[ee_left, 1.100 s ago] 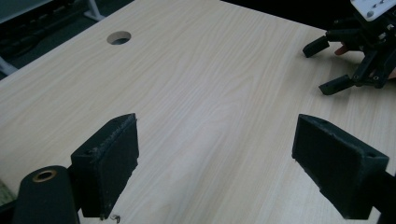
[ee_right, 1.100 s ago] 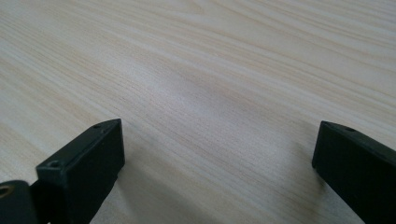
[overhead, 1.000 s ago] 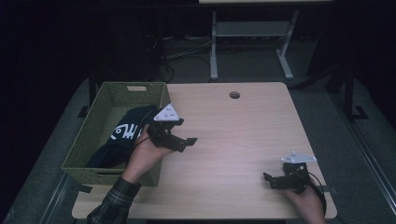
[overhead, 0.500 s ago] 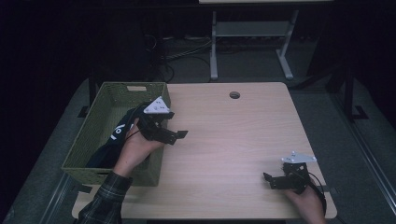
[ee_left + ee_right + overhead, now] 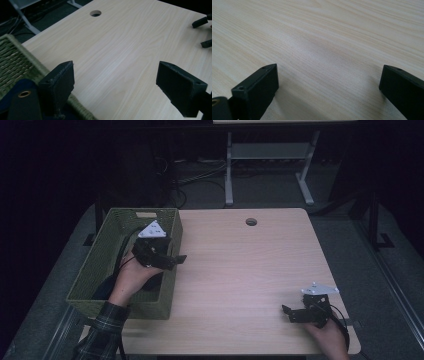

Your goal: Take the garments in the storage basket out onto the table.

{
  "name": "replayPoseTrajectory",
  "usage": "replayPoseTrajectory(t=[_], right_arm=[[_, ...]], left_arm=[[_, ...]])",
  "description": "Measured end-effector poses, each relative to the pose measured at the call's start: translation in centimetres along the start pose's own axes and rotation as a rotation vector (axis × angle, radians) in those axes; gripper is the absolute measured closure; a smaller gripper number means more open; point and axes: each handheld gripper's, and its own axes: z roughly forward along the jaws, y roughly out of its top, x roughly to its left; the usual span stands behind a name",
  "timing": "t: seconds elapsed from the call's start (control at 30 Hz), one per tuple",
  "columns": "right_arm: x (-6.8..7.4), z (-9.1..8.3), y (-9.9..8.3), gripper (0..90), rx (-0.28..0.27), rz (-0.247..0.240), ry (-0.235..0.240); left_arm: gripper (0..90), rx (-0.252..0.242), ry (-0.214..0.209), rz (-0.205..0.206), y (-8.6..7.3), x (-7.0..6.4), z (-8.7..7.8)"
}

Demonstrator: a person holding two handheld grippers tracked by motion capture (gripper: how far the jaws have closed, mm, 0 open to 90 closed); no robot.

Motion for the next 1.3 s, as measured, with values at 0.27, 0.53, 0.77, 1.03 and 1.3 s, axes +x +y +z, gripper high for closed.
replayPoseTrajectory(t=[0.27,0.53,0.77,1.03,1.3], right_arm=[[0.0,0.0,0.0,2.0,0.0,-0.001,-0.002],[0.0,0.0,0.0,2.0,0.0,0.0,-0.001],[0.0,0.0,0.0,2.1,0.0,0.0,-0.002],[0.0,0.0,0.0,2.1,0.0,0.001,-0.003],[0.0,0.0,0.0,2.0,0.0,0.001,-0.003]], left_arm=[[14.8,0.009,0.059,-0.031,-1.1,2.0,-1.8],[14.8,0.007,0.095,-0.075,-1.9,3.7,-2.5],[14.8,0.024,0.113,-0.097,-2.3,5.2,-2.2],[14.8,0.04,0.149,-0.123,-2.1,6.8,-1.5],[14.7,0.068,0.185,-0.145,-2.6,8.0,-0.3]])
